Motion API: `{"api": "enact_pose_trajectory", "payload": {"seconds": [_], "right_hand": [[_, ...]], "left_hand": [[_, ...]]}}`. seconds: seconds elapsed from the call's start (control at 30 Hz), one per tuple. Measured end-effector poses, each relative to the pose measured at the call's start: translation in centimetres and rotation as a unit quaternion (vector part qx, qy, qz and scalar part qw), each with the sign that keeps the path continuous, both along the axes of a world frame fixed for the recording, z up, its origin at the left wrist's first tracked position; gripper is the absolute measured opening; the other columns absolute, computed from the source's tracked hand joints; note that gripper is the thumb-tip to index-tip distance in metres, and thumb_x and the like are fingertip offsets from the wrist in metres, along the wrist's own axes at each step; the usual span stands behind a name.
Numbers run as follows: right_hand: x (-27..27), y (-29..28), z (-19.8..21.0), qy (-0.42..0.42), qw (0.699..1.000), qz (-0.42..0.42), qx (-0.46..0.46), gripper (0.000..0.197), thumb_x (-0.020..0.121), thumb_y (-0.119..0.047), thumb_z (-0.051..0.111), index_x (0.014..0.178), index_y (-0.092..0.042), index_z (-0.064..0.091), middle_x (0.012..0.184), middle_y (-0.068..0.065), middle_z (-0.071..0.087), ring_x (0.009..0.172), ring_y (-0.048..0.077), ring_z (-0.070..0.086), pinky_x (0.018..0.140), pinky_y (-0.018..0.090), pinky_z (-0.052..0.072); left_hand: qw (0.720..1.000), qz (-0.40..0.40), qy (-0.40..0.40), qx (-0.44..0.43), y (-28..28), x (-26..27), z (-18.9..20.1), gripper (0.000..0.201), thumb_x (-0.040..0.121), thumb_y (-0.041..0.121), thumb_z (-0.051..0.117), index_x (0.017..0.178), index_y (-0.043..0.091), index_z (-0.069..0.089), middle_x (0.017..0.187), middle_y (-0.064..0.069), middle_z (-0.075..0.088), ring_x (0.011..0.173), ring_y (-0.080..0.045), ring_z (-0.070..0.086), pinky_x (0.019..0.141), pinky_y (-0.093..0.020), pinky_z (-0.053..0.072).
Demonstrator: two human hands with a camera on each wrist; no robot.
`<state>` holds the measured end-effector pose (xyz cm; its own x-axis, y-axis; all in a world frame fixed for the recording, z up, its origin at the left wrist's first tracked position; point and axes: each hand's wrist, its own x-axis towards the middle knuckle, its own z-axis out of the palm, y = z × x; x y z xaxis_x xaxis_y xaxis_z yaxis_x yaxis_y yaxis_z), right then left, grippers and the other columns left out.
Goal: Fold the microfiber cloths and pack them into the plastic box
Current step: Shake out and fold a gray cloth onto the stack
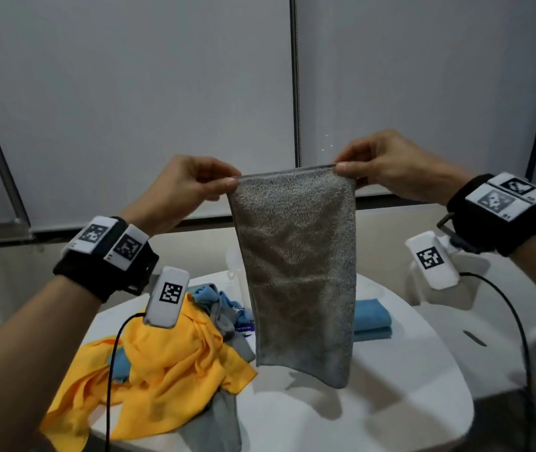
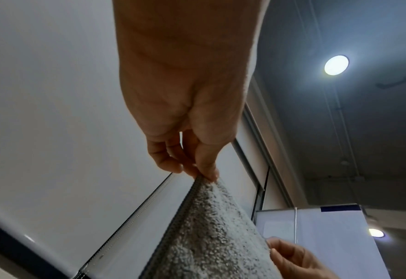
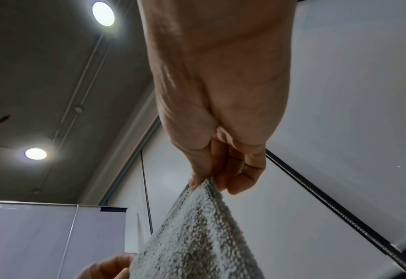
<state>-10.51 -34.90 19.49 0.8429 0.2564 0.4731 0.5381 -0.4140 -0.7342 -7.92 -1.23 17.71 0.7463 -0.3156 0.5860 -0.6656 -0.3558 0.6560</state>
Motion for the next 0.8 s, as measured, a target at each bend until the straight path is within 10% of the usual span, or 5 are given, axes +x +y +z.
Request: {"api": "enact_pose_trajectory", "payload": {"seconds": [0.27,0.53,0.8], "right_hand": [[2.9,2.1,-6.6,0.081,0.996,-0.044,-0.018,0.013,0.096,-0.012,0.063,0.100,0.000,0.063,0.088,0.012,0.067,0.085,0.025,0.064,0.079,0.039,0.057],[0.3,2.5,-5.4,0.056,0.993,-0.006,0.105,0.021,0.100,-0.011,0.055,0.114,0.005,0.056,0.095,0.020,0.065,0.085,0.027,0.066,0.083,0.042,0.060],[-3.2,0.9,-16.3,0.299,0.949,0.103,-0.004,0.017,0.094,-0.010,0.063,0.106,0.002,0.062,0.085,0.016,0.068,0.078,0.027,0.065,0.068,0.030,0.057]], "left_hand": [[0.990,0.054,0.123,-0.037,-1.0,3.0,-6.3,0.009,0.099,0.008,0.058,0.098,0.005,0.066,0.088,-0.009,0.068,0.084,-0.022,0.065,0.077,-0.036,0.056],[0.959,-0.082,0.141,-0.230,-0.4,0.4,-5.5,0.006,0.096,0.005,0.060,0.100,0.006,0.064,0.085,-0.010,0.065,0.076,-0.021,0.065,0.075,-0.038,0.060],[0.910,-0.192,0.364,0.058,0.9,-4.8,-16.5,0.021,0.089,-0.001,0.069,0.109,0.002,0.068,0.093,-0.020,0.063,0.085,-0.026,0.063,0.079,-0.039,0.058]]}}
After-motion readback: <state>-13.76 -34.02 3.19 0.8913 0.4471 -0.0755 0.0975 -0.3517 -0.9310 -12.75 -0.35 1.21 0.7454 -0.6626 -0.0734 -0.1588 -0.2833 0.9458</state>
